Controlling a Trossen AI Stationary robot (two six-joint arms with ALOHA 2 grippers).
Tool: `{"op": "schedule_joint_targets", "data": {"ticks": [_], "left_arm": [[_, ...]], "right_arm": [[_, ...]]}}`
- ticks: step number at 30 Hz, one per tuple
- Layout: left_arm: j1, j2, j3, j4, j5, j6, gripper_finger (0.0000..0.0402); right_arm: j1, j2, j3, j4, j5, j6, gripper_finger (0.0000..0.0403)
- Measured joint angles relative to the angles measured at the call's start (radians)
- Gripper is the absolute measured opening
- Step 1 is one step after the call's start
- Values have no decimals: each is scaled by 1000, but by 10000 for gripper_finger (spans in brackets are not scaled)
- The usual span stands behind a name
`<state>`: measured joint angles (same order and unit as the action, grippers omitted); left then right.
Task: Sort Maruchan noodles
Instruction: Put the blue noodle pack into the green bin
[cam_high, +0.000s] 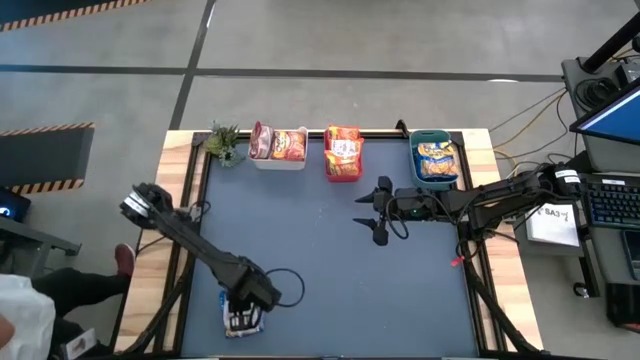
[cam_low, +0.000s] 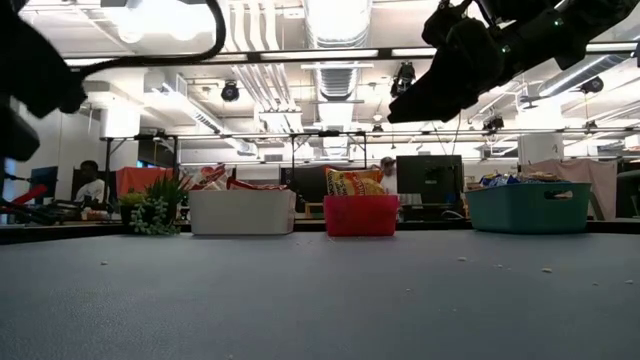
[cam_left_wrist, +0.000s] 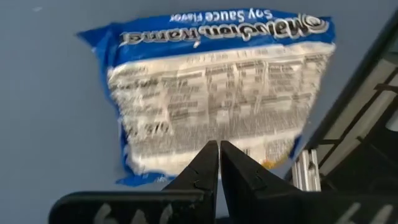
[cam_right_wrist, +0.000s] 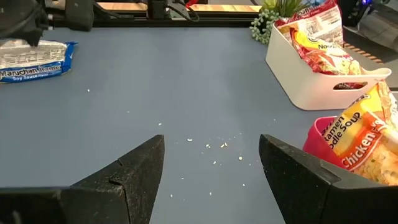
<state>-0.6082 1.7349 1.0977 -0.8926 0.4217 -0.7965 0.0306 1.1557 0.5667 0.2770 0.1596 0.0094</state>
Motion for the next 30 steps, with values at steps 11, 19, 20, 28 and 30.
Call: {"op": "schedule_joint_targets", "data": {"ticks": [11,19,20,28,30], "left_arm": [[-5,-6,7,-25,-474,37,0],[-4,-179,-26,-5,-853,38,0],[-4,-190,-34,3,-872,39,0],[76,-209,-87,235,-970,255,0],[116,-209,-117,301,-970,342,0]], "right_arm": [[-1,0,0,62,0,-34,249],[-2,0,0,79,-3,58,249],[-5,5,6,71,-3,81,249],[-46,150,171,-50,-186,356,249],[-53,214,226,-97,-275,413,249]]}}
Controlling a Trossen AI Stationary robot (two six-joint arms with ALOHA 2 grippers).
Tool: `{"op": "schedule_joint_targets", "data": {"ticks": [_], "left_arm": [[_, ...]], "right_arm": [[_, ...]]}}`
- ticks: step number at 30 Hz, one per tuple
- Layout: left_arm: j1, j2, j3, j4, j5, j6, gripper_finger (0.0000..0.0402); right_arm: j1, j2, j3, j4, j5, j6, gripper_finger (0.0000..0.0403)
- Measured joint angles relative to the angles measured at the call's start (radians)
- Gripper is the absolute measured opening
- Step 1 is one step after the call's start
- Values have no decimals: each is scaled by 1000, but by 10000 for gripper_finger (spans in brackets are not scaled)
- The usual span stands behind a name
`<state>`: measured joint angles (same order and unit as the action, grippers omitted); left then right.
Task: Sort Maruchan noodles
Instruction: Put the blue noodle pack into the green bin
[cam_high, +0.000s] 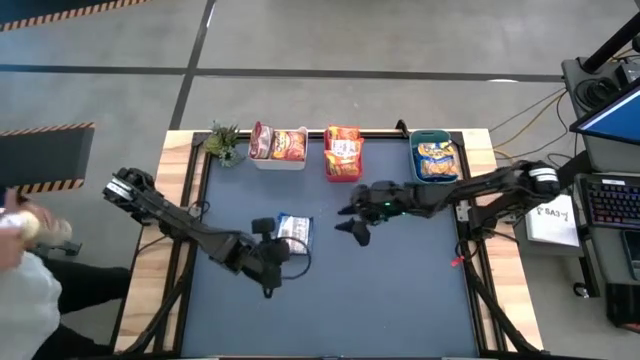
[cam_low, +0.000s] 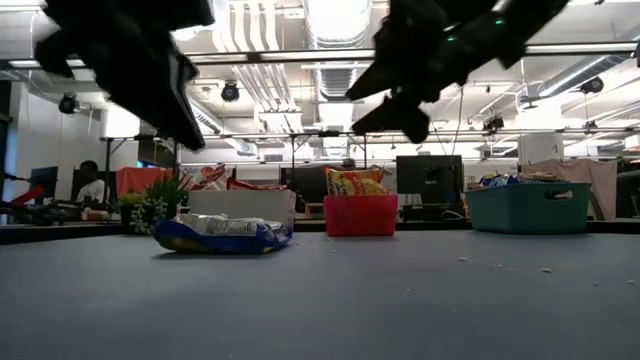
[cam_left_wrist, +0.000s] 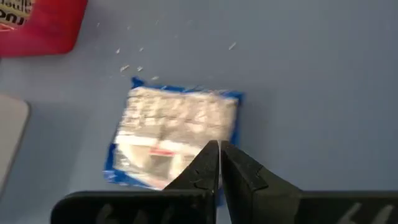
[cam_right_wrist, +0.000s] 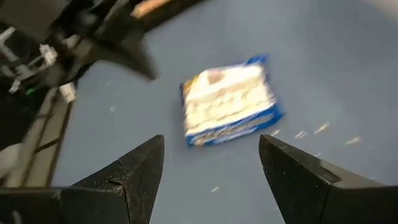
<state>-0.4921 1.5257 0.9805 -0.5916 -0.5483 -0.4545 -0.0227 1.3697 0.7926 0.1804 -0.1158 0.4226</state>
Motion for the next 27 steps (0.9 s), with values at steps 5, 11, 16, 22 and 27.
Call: {"op": "schedule_joint_targets", "data": {"ticks": [5,11,16,22,27], "left_arm": [[98,-8,-94,57,7,127,0],[171,-8,-247,293,151,192,0],[172,-12,-316,424,185,183,0],[172,-14,-349,442,189,146,0],[169,-14,-366,442,191,107,0]], "right_arm": [[-4,146,100,-67,-68,113,249],[-9,291,144,-75,-68,223,249],[-11,389,191,-72,-66,270,249],[-11,469,265,-68,-66,273,250],[-17,494,310,-71,-67,266,269]]}}
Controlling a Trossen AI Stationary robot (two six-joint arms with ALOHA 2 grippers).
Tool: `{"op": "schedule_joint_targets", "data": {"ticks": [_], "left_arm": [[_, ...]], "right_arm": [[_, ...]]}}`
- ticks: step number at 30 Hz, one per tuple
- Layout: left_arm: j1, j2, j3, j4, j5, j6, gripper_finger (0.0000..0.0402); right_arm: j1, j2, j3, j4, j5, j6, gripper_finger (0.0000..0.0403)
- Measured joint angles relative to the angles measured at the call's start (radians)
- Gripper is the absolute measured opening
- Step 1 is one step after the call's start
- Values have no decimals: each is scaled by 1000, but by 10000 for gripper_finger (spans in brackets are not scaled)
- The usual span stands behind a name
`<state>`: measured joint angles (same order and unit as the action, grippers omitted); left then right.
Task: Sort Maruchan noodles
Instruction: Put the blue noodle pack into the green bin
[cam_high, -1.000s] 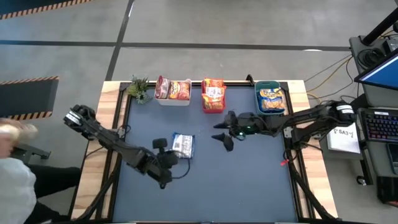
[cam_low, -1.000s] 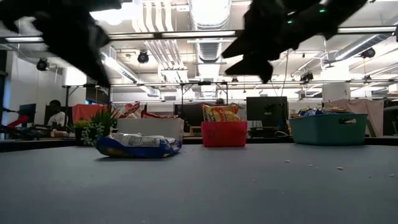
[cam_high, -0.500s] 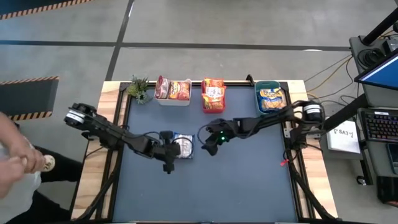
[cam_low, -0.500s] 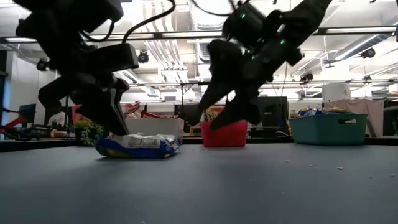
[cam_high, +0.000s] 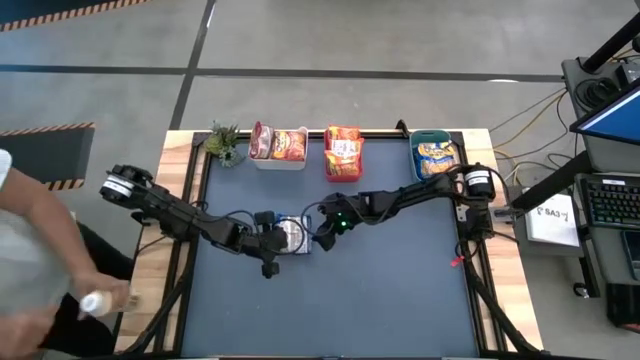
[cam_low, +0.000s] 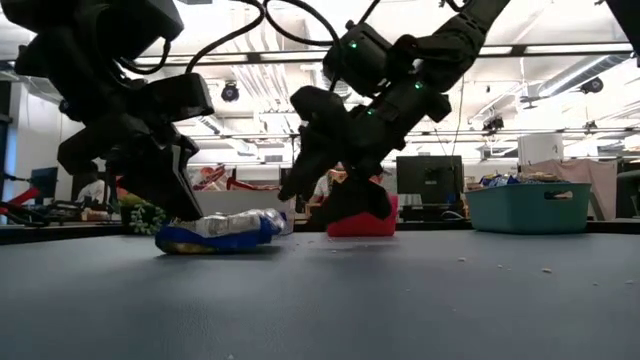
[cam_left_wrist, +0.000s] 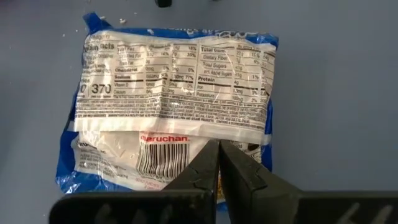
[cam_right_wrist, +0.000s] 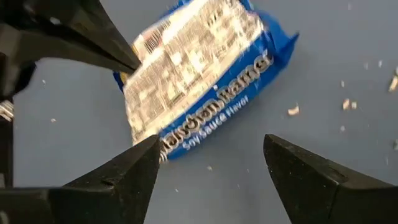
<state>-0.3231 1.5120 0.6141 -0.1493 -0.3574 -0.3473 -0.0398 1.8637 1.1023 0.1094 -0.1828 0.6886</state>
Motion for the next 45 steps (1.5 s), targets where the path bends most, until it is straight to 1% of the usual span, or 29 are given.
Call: {"op": "schedule_joint_targets", "data": {"ticks": [7,13,17,24,28,31,33,36,45], "left_arm": [[-5,1,-10,0,2,-12,0],[-5,2,-12,0,5,-26,0],[-5,2,-13,0,5,-39,0],[-8,2,-22,6,5,-65,0],[-9,2,-27,12,4,-66,0],[-9,2,-29,15,5,-66,0],[-9,2,-30,15,5,-66,0],[-9,2,-30,16,4,-66,0],[-10,2,-33,31,1,-66,0]], "right_arm": [[-18,0,17,3,3,-1,306],[-15,28,15,61,-1,7,324],[-17,58,22,98,-2,8,327],[-19,115,23,215,-70,22,326],[-20,132,24,282,-86,22,325],[-22,136,24,296,-87,22,323],[-24,136,24,300,-87,21,318],[-26,136,24,305,-88,21,300],[-27,136,23,309,-86,21,223]]}}
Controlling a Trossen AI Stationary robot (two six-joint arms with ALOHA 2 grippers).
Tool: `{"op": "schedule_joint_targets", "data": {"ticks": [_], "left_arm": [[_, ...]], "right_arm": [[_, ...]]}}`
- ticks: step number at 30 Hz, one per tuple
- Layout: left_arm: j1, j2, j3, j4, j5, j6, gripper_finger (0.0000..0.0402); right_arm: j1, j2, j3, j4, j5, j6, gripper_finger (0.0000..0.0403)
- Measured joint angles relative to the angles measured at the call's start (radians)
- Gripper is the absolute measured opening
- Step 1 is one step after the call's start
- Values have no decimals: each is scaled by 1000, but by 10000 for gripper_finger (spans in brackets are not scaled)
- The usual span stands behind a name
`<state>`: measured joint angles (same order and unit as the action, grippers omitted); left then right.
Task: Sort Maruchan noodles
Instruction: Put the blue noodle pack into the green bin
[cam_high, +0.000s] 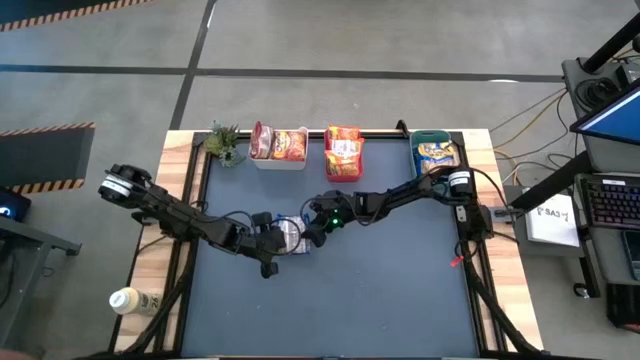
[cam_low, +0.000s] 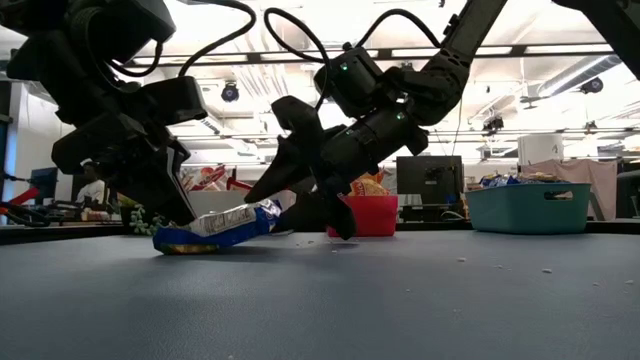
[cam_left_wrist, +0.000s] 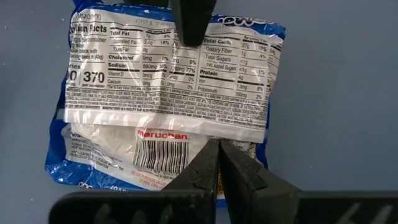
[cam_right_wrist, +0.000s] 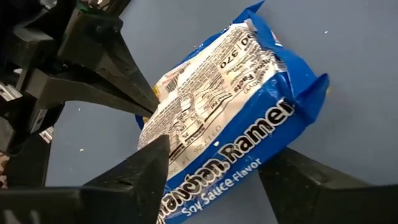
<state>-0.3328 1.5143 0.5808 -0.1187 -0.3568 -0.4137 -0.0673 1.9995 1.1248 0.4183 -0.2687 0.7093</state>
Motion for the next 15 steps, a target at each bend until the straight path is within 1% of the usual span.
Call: {"op": "schedule_joint_targets", "data": {"ticks": [4,7,15], "left_arm": [[0,0,-1,5,1,0,0],[0,0,-1,9,1,0,0],[-3,0,-2,31,-16,0,0]], "right_arm": [[0,0,0,7,-1,-1,197],[1,0,0,7,-2,-3,185],[1,0,0,7,-2,-6,178]]}}
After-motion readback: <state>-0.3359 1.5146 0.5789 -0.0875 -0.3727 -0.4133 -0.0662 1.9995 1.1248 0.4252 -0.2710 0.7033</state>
